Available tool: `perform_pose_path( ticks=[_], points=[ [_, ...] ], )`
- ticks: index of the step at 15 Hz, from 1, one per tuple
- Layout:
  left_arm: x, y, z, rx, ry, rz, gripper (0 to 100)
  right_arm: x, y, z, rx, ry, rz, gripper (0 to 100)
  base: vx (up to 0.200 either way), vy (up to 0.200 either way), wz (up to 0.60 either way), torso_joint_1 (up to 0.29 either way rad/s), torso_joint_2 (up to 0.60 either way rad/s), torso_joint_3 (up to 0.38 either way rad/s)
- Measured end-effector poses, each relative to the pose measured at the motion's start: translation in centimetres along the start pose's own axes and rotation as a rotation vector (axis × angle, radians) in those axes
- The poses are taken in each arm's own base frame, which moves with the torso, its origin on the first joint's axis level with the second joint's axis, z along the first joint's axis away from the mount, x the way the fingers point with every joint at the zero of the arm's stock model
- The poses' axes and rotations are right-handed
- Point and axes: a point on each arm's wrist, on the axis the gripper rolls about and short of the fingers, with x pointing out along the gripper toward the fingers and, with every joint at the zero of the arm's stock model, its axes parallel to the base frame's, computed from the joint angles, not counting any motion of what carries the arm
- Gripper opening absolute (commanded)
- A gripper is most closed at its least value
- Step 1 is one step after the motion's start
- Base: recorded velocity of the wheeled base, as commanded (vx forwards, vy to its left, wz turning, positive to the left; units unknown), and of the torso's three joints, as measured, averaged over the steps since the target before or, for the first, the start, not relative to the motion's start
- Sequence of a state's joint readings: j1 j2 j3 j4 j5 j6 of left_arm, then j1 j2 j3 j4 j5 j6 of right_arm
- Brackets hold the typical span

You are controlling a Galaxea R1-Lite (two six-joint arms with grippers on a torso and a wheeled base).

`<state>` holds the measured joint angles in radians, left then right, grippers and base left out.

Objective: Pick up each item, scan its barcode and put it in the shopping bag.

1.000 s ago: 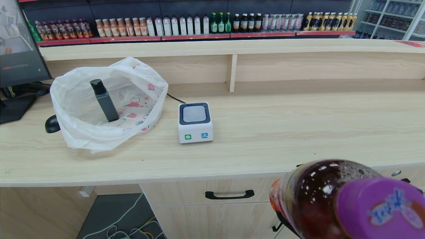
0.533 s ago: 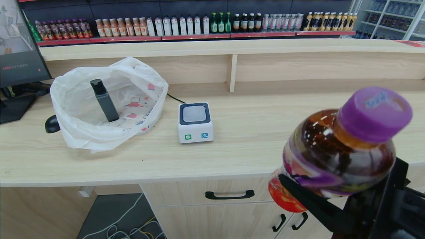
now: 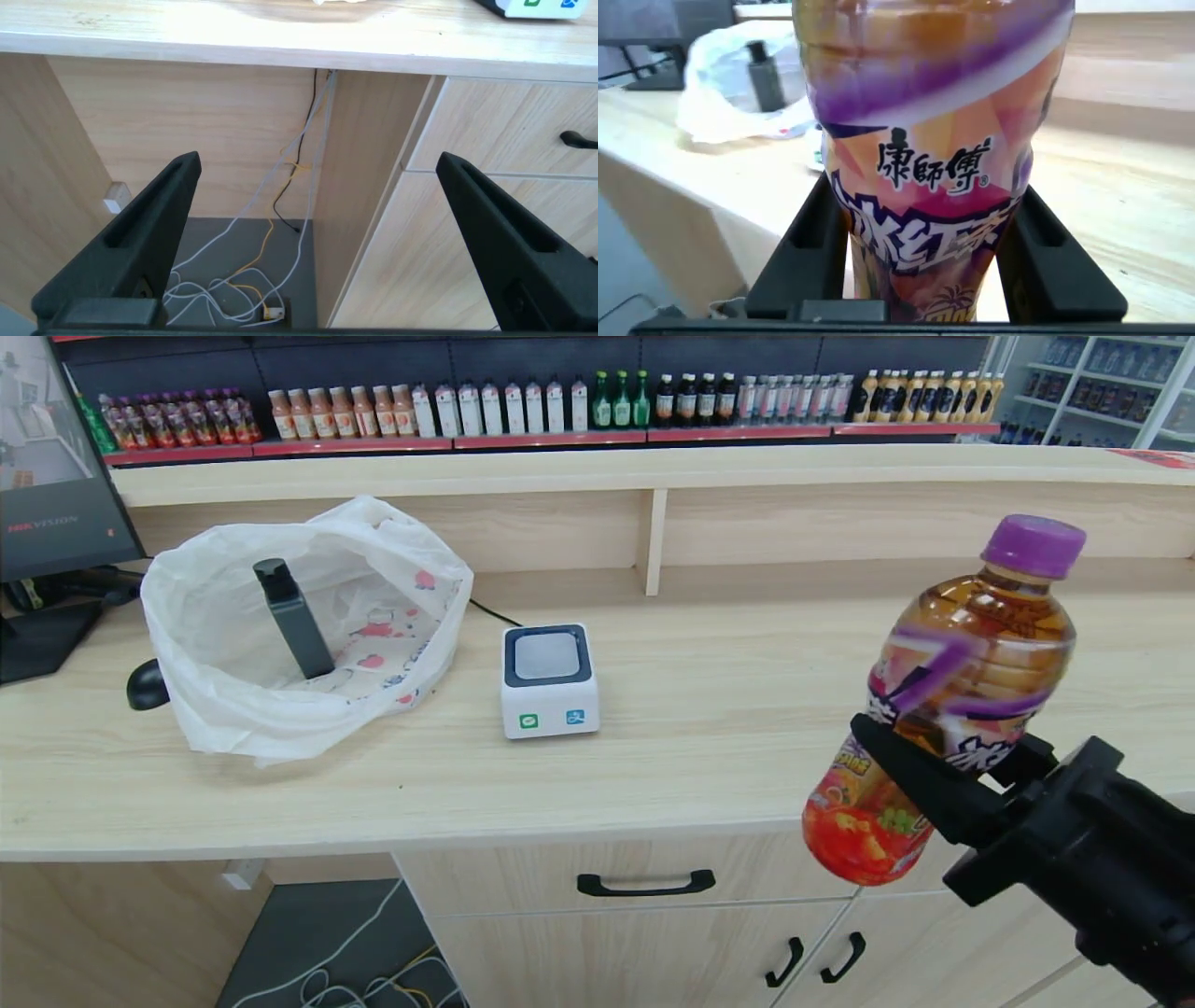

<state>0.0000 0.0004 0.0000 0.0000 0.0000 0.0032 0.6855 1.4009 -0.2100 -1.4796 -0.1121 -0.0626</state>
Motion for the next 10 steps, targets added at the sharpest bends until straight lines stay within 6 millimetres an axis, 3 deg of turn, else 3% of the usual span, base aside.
perform_pose_path(
  ticks=[6, 10],
  points=[
    [0.0, 0.0, 0.0, 0.0, 0.0, 0.0, 100, 2.3, -4.3, 0.3, -0.049, -0.032, -0.216, 0, 0.0, 0.0, 0.0, 0.0, 0.0, 0.0],
    [0.0, 0.0, 0.0, 0.001, 0.0, -0.001, 100, 3.3, -5.1, -0.1, -0.032, -0.024, -0.245, 0, 0.0, 0.0, 0.0, 0.0, 0.0, 0.0]
  ],
)
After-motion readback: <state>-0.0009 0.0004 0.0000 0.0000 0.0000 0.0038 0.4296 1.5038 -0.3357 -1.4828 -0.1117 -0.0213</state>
